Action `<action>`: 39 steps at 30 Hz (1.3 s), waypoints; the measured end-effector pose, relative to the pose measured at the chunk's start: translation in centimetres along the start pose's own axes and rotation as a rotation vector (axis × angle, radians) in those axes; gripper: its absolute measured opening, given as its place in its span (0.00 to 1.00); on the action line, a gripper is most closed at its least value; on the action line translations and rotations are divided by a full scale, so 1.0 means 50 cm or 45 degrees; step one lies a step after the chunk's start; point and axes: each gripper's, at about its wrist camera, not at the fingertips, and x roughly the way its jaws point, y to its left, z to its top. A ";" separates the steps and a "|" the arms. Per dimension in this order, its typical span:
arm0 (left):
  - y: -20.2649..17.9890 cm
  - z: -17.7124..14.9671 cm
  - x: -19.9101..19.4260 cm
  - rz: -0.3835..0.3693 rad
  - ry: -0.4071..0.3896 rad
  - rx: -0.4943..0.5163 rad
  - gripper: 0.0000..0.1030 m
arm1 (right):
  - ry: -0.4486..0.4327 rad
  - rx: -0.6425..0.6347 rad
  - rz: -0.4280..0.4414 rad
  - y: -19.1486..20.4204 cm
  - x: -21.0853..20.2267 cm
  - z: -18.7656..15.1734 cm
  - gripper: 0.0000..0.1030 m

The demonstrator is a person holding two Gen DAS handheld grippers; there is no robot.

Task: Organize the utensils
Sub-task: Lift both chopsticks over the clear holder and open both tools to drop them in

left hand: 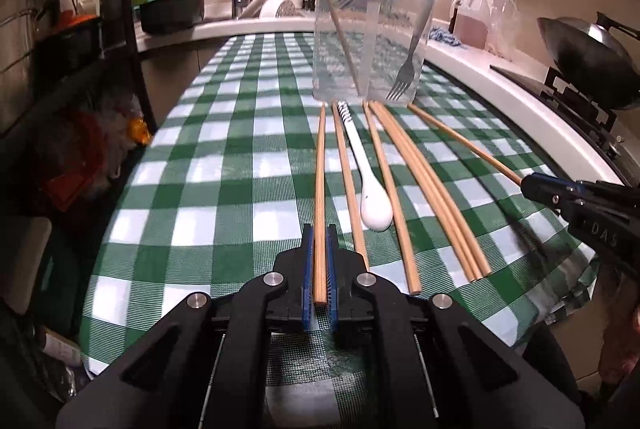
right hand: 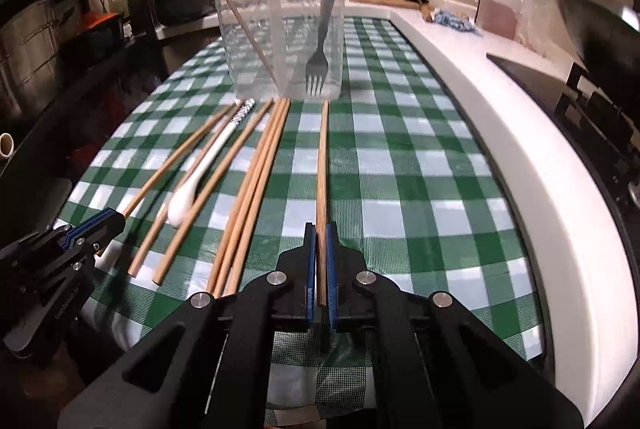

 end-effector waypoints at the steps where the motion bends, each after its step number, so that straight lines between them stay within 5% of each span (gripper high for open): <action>1: 0.000 0.001 -0.006 0.000 -0.013 0.003 0.06 | -0.026 -0.006 0.006 0.002 -0.009 0.003 0.05; 26: 0.009 0.062 -0.140 -0.007 -0.365 0.027 0.06 | -0.406 -0.100 0.074 0.019 -0.142 0.048 0.05; 39: 0.051 0.155 -0.185 -0.058 -0.387 -0.057 0.06 | -0.477 -0.033 0.114 -0.009 -0.193 0.093 0.05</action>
